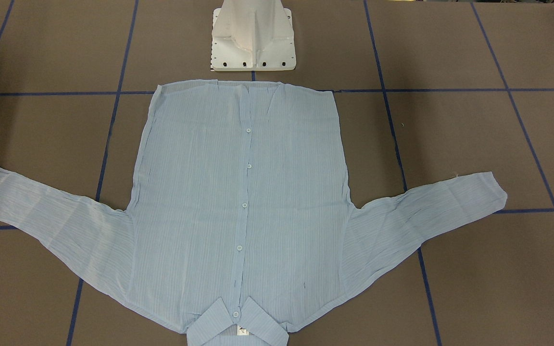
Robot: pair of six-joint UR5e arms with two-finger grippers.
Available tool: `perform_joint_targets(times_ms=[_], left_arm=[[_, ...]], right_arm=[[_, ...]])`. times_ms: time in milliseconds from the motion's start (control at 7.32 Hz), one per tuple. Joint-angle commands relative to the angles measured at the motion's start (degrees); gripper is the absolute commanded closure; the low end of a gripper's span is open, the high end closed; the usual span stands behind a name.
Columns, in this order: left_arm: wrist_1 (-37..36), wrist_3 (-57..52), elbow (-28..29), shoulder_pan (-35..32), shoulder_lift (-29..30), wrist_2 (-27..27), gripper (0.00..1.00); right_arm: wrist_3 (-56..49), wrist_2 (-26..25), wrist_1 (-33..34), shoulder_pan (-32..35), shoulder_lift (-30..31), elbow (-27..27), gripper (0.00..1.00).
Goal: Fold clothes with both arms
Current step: 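Reach the right gripper toward the sleeve cuff nearest it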
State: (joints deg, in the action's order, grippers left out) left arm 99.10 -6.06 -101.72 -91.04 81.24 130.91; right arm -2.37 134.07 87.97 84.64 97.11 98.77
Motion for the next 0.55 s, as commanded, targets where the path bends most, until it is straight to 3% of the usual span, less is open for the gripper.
perform_joint_targets(times_ms=[0,410], left_arm=[[-0.5,0.3,-1.2,0.2,0.1,0.0,0.0],[-0.4,0.5,-1.7,0.2,-0.3,-0.2,0.0]], right_arm=[[0.1,1.5,0.1,0.0,0.1,-0.1,0.0],[0.5,1.9,-0.7,0.0,0.8,-0.2,0.0]])
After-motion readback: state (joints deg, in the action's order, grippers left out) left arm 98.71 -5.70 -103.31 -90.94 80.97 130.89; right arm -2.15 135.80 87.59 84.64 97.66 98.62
